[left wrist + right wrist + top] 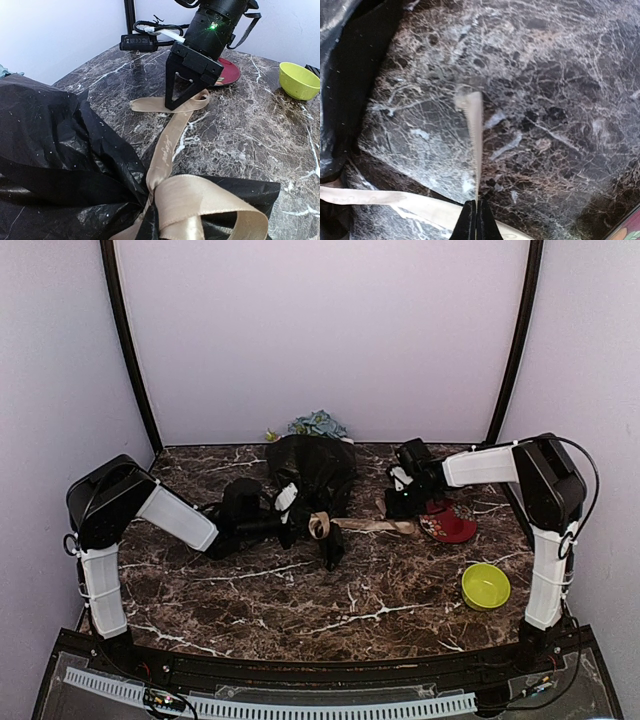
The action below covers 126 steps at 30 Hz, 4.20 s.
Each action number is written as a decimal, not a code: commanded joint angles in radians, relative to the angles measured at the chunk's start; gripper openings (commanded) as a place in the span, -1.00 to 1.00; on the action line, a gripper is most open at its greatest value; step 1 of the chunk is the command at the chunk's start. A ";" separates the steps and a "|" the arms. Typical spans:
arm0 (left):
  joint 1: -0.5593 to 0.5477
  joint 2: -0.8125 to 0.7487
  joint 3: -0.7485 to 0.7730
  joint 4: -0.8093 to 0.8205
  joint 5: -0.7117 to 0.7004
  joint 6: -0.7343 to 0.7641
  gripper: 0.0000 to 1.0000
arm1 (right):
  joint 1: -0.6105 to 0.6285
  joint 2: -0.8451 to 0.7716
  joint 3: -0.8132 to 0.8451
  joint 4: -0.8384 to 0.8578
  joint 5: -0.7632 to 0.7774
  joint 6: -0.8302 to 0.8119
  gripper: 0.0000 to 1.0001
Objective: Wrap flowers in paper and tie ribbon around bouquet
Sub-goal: Cross the half-tied ribbon over the folded bouquet.
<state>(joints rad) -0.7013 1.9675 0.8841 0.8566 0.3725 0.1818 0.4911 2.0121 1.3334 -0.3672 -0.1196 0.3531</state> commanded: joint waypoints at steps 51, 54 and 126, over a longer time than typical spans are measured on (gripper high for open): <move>-0.008 -0.034 -0.042 0.070 0.073 -0.191 -1.00 | 0.292 -0.006 0.609 0.090 -0.287 -0.029 1.00; 0.019 -0.019 -0.028 0.093 0.094 -0.297 -1.00 | 0.239 -0.099 0.433 0.120 -0.242 -0.025 0.93; 0.080 -0.195 0.054 -0.424 0.076 -0.402 0.21 | 0.305 -0.023 0.195 0.140 0.046 -0.236 -1.00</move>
<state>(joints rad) -0.6201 1.8828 0.9485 0.5556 0.4553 -0.2905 0.8021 1.9751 1.4971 -0.2401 -0.0631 0.0990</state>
